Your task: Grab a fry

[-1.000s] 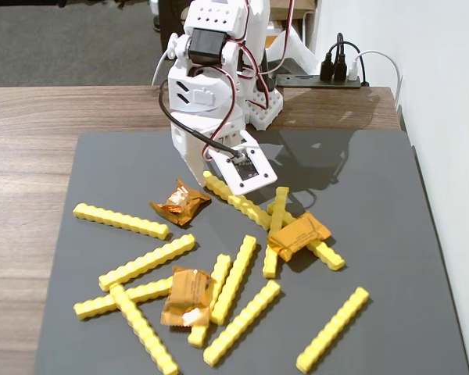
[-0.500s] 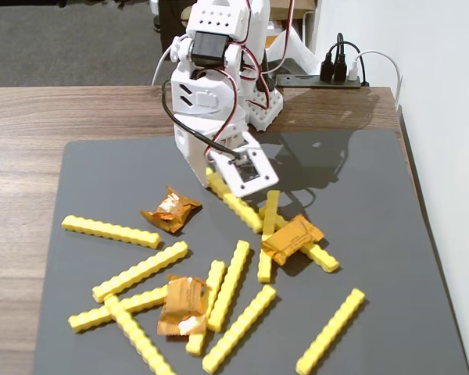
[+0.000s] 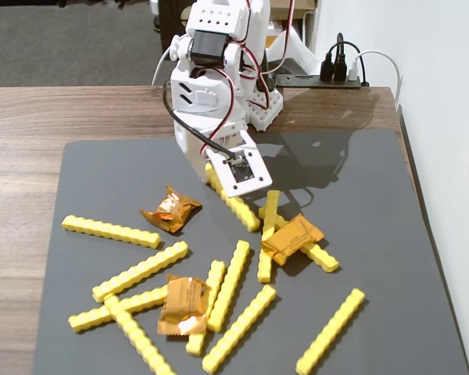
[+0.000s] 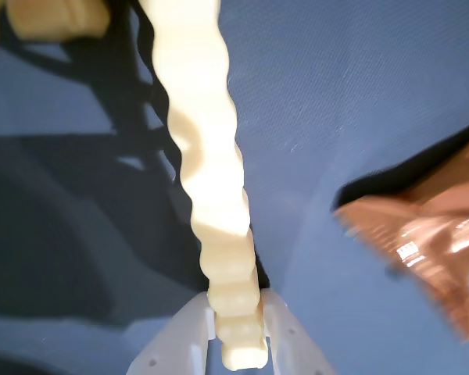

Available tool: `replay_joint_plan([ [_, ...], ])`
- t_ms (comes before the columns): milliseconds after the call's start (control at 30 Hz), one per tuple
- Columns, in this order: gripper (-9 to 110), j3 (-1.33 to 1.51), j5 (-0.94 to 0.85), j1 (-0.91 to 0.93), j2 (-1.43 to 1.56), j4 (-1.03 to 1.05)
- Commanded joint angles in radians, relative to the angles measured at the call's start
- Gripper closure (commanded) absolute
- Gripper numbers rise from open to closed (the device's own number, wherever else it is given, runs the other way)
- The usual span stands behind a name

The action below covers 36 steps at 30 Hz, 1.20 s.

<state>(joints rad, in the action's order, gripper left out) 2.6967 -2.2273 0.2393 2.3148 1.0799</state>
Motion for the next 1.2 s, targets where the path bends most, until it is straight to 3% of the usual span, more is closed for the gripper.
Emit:
replay_joint_plan([
  [0,101,-0.063,0.115,-0.037,0.061,0.055],
  [533,101,-0.321,0.623,-0.181,0.204,0.299],
  [933,101,-0.607,0.661,-0.198,0.103,0.414],
  [1167,101,-0.627,0.655,-0.193,0.092,0.419],
])
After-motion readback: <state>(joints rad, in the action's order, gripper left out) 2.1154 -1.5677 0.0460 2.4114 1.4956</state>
